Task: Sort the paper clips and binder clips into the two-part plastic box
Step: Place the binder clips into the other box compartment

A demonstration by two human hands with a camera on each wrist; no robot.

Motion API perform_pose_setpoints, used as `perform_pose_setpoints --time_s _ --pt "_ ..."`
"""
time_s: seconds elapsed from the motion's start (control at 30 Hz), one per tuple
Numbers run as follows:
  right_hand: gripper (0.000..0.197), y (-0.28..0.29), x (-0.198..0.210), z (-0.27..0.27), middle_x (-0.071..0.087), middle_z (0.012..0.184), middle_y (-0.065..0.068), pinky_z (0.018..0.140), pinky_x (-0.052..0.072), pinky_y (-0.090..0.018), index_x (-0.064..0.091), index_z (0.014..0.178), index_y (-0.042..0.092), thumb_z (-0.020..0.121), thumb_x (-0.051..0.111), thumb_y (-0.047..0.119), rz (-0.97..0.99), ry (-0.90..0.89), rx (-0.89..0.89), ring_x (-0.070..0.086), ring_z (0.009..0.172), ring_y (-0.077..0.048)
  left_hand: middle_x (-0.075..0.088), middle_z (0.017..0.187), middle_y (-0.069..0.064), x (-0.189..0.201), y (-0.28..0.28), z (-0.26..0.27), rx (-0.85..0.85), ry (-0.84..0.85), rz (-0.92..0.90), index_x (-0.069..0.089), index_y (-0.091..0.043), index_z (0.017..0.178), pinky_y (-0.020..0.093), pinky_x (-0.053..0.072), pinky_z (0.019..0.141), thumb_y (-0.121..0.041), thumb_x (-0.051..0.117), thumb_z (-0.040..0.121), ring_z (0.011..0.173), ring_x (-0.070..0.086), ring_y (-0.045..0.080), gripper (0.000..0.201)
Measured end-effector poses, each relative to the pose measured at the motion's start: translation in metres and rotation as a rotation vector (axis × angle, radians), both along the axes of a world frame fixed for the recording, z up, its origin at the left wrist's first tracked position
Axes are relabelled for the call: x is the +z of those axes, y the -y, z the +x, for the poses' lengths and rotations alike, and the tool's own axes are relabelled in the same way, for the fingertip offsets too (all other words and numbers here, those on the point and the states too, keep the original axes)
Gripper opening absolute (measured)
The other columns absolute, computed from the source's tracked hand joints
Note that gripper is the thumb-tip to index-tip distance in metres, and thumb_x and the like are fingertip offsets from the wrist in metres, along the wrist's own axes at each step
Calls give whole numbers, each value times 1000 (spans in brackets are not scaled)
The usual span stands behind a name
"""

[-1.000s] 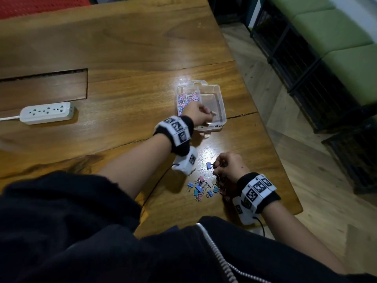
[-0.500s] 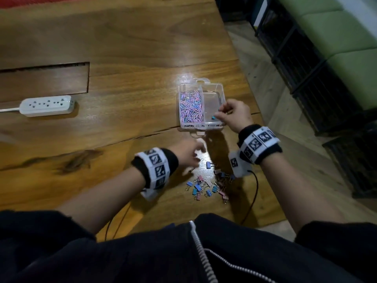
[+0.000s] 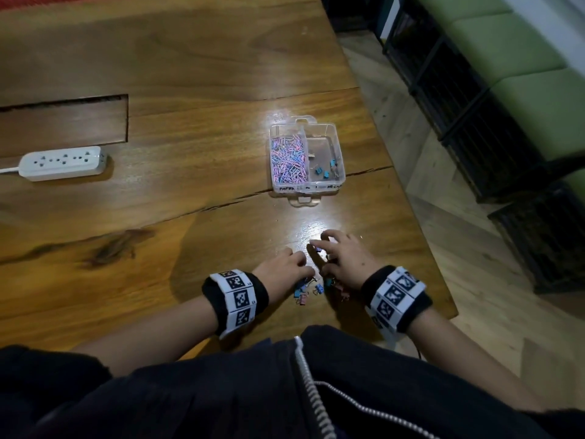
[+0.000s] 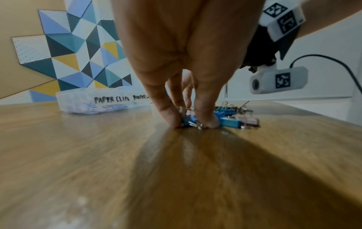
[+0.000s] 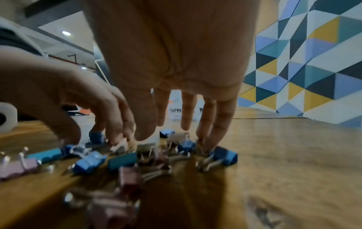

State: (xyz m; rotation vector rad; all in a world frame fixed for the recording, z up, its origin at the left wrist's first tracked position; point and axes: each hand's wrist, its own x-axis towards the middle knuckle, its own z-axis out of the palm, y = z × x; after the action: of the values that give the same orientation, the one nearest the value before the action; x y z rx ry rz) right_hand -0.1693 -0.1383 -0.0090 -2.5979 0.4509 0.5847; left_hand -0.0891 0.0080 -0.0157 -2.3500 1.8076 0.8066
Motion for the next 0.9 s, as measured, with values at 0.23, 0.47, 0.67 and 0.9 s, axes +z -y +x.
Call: perform_pose_setpoints --time_s 0.23,0.47,0.67,0.9 --pt "21 -6 -10 7 49 121 -6 97 38 -31 65 103 11 84 57 7 50 130 -135 44 114 -23 52 113 7 4 3 9 232 -199 -3 57 -11 111 28 45 87 -9 51 89 104 51 22 23" --pt "20 -4 -4 12 54 113 -11 86 40 -24 63 101 8 83 56 1 138 165 -340 50 107 -24 51 78 -10 17 25 31 577 -516 -74 62 -8 97 14 39 57 -5 60 83 77 52 8 14" --pt "23 -2 -2 17 50 114 -10 82 38 -21 64 101 2 77 62 1 144 80 -359 49 106 -24 55 74 -5 55 93 75 880 -641 -456 62 0 100 13 48 51 -1 61 82 66 55 9 18" --pt "24 10 3 16 55 77 6 74 52 -27 56 69 17 76 60 -6 432 68 -545 51 70 -4 63 106 12 52 135 103 924 -569 -397 61 -2 110 31 52 75 -9 49 92 86 57 21 24"
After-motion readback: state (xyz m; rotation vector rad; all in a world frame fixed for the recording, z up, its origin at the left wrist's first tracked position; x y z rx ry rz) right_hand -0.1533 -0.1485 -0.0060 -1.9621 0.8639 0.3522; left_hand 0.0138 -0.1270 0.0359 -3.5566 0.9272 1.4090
